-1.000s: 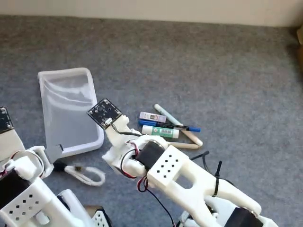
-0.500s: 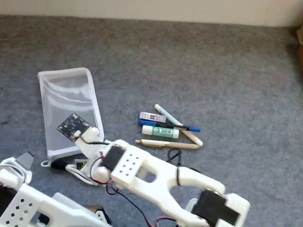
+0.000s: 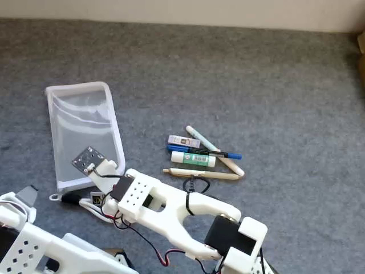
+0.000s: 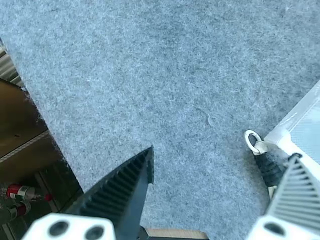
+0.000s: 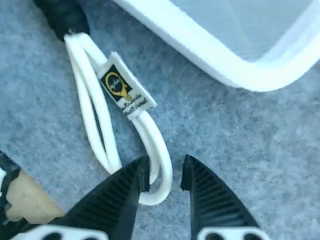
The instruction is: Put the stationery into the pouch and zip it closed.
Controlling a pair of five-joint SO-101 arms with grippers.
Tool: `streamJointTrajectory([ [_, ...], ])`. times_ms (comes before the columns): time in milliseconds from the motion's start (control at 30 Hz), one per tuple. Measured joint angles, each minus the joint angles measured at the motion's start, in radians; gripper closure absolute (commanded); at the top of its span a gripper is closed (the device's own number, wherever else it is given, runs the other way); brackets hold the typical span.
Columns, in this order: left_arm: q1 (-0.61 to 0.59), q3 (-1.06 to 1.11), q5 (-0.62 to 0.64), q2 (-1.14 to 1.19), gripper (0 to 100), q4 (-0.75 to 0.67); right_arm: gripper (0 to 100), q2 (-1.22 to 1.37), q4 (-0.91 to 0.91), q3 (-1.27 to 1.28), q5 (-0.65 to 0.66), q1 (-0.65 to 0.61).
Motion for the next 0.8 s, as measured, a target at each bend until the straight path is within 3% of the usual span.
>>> streamJointTrajectory([
  [67, 0.000, 0.000, 0.000, 0.000, 63, 0.000, 90.3, 0.018, 0.000, 0.000, 0.000, -0.003],
  [167, 0.000, 0.000, 0.000, 0.000, 63, -0.003, 99.8, 0.051, -0.002, -0.014, 0.000, -0.006],
  [433, 0.000, 0.000, 0.000, 0.000, 63, -0.003, 99.5, 0.057, 0.072, -0.035, 0.101, 0.046],
  [800, 0.000, 0.000, 0.000, 0.000, 63, -0.003, 99.5, -0.272, 0.345, -0.032, 0.322, 0.338],
])
